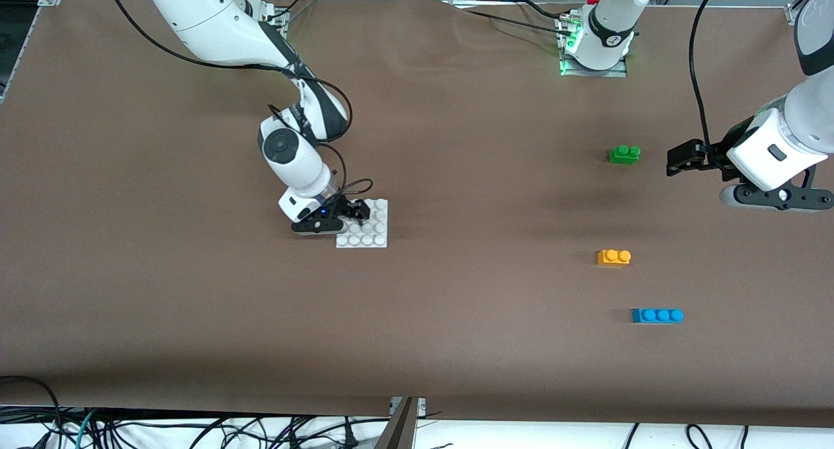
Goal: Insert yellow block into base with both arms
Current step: 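Slide the white plate toward the table's middle with the right gripper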
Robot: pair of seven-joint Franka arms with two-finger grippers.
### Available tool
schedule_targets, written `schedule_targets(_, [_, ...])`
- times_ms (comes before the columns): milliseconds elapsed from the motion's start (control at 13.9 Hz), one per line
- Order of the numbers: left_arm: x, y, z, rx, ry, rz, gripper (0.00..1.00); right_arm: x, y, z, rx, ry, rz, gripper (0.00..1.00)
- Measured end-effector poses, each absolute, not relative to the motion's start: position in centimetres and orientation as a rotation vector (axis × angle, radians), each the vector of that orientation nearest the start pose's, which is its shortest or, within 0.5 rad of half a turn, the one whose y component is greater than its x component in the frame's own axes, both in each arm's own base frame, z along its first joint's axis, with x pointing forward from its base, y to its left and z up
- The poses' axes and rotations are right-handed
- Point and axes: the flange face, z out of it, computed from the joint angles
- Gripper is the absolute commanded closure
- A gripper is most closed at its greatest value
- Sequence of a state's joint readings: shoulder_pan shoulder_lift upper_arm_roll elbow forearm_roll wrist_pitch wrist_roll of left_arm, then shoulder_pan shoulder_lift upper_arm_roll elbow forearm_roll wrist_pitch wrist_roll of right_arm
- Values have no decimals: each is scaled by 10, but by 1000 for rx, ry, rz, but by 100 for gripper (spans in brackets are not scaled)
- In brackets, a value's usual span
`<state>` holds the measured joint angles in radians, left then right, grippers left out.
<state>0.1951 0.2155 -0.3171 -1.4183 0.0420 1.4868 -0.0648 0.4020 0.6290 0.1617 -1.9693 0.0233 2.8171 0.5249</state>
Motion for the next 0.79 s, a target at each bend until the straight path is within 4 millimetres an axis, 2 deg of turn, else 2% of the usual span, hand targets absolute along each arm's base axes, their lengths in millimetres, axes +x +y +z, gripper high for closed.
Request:
schedule_targets(431, [604,-48,569,-3145,82,218,0,523,435,173,-2850,109,-222,20])
schedule_targets(791, [604,-42,569,-3146,67,219,0,505,495,171,-2801,121,-223,19])
